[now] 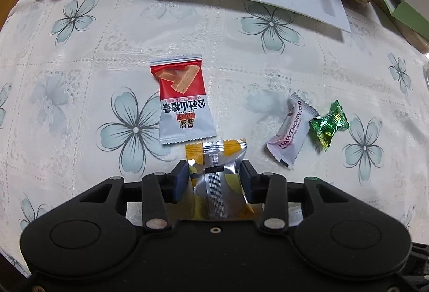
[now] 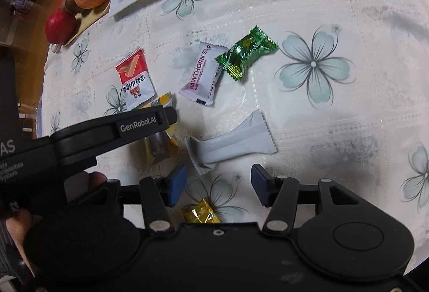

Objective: Organize snacks
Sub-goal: 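Close the right tool on the white plastic packet while the left tool grasps the silver-yellow packet, then carry both held packets back over the gold tray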

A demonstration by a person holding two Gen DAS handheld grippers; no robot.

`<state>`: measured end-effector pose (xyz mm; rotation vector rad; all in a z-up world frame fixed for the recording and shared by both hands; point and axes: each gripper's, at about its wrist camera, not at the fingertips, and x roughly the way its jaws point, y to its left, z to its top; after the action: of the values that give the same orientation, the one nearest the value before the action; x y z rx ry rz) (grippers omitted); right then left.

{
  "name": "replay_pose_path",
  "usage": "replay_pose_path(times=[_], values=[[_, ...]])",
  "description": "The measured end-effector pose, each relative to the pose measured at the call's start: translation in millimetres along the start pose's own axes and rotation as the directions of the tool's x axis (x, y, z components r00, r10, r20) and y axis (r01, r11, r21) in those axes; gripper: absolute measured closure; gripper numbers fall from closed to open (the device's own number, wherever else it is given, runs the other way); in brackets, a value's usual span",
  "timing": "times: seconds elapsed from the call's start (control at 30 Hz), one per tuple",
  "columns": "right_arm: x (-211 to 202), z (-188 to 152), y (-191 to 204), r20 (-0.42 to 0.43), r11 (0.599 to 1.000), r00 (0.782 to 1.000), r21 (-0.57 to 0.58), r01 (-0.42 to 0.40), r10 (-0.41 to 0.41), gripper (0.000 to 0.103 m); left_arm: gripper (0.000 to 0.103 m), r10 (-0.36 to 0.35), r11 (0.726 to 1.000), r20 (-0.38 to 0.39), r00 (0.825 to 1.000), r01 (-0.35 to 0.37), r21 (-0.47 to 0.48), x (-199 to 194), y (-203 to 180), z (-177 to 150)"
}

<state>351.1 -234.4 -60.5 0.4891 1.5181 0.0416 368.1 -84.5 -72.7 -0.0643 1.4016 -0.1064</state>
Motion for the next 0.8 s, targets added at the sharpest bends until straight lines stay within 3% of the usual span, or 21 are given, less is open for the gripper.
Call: replay_pose_path(times=[0.17, 0.47, 0.63, 0.73, 0.8], values=[[4, 3, 5, 0.029, 1.0, 0.999, 0.026, 0.014, -0.015, 0.046, 0.06, -0.073, 0.996, 0.0, 0.997, 0.073, -0.058, -6, 16, 2], [16, 17, 25, 0.118, 0.999, 0.992, 0.004, 0.05, -0.05, 0.046, 0.06, -0.04, 0.996, 0.037, 0.999, 0.043, -0.073, -30, 39, 0], [20, 21, 31, 0.151, 0.995, 0.984, -0.006, 0.101, -0.099, 0.046, 0.06, -0.059, 0.996, 0.049, 0.997, 0.062, -0.07, -40, 46, -1], [25, 20, 32, 0.148, 0.986, 0.976, -0.03, 0.163, -0.157, 0.062, 0.06, -0.045, 0.998, 0.063, 0.997, 0.047, -0.046, -47, 45, -4], [28, 18, 30, 0.144, 0.978, 0.97, -0.043, 0.205, -0.197, 0.079, 0.06, -0.038, 0.999, 0.071, 0.997, 0.04, -0.029, -50, 45, -6]])
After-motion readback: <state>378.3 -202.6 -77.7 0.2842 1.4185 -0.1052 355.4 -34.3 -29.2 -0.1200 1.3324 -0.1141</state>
